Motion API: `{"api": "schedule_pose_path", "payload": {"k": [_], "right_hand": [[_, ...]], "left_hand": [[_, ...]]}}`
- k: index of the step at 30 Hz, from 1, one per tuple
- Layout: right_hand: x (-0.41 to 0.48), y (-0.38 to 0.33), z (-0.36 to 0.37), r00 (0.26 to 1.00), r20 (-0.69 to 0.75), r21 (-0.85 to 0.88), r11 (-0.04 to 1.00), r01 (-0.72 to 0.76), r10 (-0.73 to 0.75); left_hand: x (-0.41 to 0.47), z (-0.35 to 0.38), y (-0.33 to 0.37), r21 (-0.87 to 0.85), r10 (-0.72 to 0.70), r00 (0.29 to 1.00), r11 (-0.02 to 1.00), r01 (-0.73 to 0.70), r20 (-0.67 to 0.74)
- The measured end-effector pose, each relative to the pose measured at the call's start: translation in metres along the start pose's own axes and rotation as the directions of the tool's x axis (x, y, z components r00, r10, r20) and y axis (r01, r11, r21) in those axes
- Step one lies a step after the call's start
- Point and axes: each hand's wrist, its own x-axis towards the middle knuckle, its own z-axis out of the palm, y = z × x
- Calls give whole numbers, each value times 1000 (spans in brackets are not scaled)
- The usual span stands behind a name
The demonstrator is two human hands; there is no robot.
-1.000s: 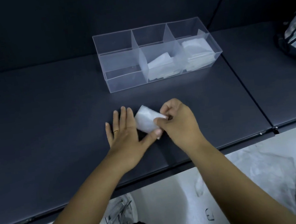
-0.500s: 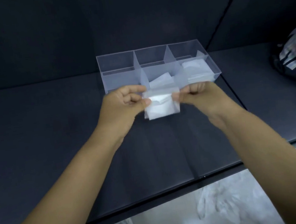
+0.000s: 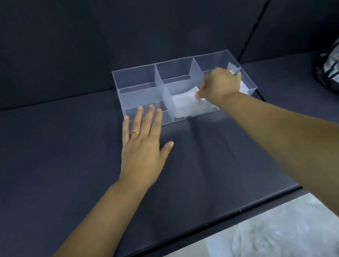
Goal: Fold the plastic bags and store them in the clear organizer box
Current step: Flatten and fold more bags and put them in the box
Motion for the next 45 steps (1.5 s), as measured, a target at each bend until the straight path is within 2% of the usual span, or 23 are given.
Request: {"api": "schedule_pose_path", "payload": {"k": [2, 4, 7, 9, 11, 13, 14, 16, 18, 20, 24, 26, 27, 29, 31, 34, 36, 37, 38, 40, 41, 42, 45], "right_hand": [[-4, 3, -1, 1000, 20, 80, 997, 12, -14], [-15, 7, -7, 1000, -13, 288, 957, 15, -11], [-55, 28, -17, 988, -156, 618, 779, 104, -8], [-103, 57, -17, 956, -291, 703, 687, 186, 39], [-162, 96, -2, 909, -390, 693, 696, 185, 146], [-224, 136, 26, 892, -347, 675, 738, 24, 289], [-252, 154, 46, 899, -273, 654, 751, -88, 343], [-300, 187, 87, 902, -5, 567, 744, -354, 432], [-332, 205, 118, 859, 264, 340, 791, -508, 438], [-348, 215, 142, 852, 334, 244, 836, -492, 404], [-336, 222, 158, 884, 231, 154, 882, -445, 406], [-324, 224, 152, 883, 244, 190, 873, -450, 402], [-320, 226, 146, 886, 270, 274, 851, -447, 378], [-314, 228, 121, 893, 319, 517, 731, -444, 317], [-308, 226, 82, 913, 334, 723, 557, -408, 235], [-297, 219, 18, 973, 194, 917, 329, -224, 122], [-283, 204, -21, 993, 103, 984, 137, -111, 61], [-274, 195, -37, 996, 79, 996, 37, -80, 38], [-265, 185, -50, 997, 73, 996, -45, -72, 17], [-249, 164, -71, 997, 71, 985, -158, -74, -22], [-243, 155, -78, 997, 62, 977, -200, -69, -37], [-238, 147, -83, 997, 48, 969, -240, -61, -58], [-227, 131, -93, 991, -48, 959, -284, 10, -126]], "left_hand": [[-3, -1, 4, -9, -1, 1000, 1000, 1, -16], [-12, 0, 16, -49, 13, 1000, 999, -13, -19], [-36, 15, 46, -111, 109, 990, 989, -99, 88], [-54, 28, 66, -95, 181, 966, 982, -165, 186], [-68, 37, 78, -27, 209, 945, 977, -209, 251], [-75, 41, 83, 19, 211, 941, 974, -224, 263], [-76, 43, 82, 25, 209, 942, 974, -223, 261], [-76, 44, 82, 20, 212, 942, 974, -224, 259], [-76, 45, 82, 24, 213, 942, 974, -227, 260], [-76, 46, 81, 36, 211, 943, 973, -228, 255], [-76, 47, 80, 36, 204, 945, 975, -220, 254], [-75, 47, 80, 30, 208, 943, 974, -223, 261], [-75, 47, 79, 28, 209, 942, 974, -224, 263], [-75, 47, 79, 20, 206, 941, 975, -220, 269], [-76, 46, 79, 10, 200, 938, 977, -211, 282], [-73, 43, 80, -45, 194, 935, 981, -189, 298], [-69, 36, 81, -267, 162, 930, 961, -73, 329], [-66, 30, 83, -439, 133, 914, 897, 54, 382], [-63, 21, 86, -602, 103, 888, 769, 215, 448], [-58, 2, 94, -785, 99, 825, 386, 484, 557], [-54, -6, 96, -791, 131, 787, 225, 569, 603], [-50, -11, 96, -762, 176, 741, 124, 636, 647], [-38, -22, 95, -626, 314, 605, -42, 779, 732]]}}
